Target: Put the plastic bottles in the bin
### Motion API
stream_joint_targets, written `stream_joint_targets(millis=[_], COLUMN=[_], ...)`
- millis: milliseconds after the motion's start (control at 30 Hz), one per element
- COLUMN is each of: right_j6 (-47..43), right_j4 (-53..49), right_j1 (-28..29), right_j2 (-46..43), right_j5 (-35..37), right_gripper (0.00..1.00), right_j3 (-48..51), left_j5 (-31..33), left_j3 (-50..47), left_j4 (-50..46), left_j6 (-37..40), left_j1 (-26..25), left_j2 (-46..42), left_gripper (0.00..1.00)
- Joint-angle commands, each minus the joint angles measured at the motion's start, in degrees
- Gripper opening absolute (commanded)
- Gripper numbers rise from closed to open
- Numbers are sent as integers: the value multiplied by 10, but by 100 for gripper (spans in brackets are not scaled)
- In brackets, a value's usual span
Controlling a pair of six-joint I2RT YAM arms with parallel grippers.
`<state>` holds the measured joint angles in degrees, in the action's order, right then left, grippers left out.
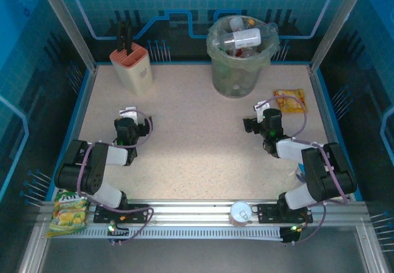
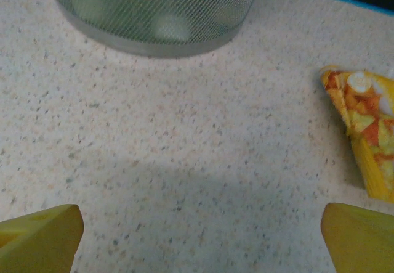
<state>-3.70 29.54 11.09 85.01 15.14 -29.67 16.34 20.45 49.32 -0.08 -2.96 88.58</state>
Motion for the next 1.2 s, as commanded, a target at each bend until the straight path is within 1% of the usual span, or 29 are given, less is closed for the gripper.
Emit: stream_joint_targets(millis=[0,33,67,100,167,200,300,1100,1133,1167], right_j6=[7,20,33,34,41,38,38,34,32,28], right_j4=[129,161,186,250,195,219,226,216,222,238], right_j1=[-35,-50,-64,-70,-71,-70,-73,-67,-66,-57], right_j2=[8,10,18,41,24,33,34,34,33,34], right_j5=[-35,-48,-72,-89,-84,-83,-84,-79,-76,-59], right_gripper=[100,100,100,100,100,100,100,100,100,100], right_j3=[31,50,64,81,67,70,72,67,72,80], left_j5=[-40,-47,-47,-47,-48,-48,-48,-46,-47,-47], left_j3=[4,11,10,8,11,11,12,11,10,11], left_j4=[57,35,37,46,36,41,39,41,41,41], left_j6=[-13,-14,-13,-11,-13,-13,-12,-11,-12,-11], left_j1=[14,15,16,16,16,16,16,16,16,16], left_j2=[4,-1,0,3,1,2,1,1,1,1], left_gripper=[99,99,99,99,99,99,99,99,99,99])
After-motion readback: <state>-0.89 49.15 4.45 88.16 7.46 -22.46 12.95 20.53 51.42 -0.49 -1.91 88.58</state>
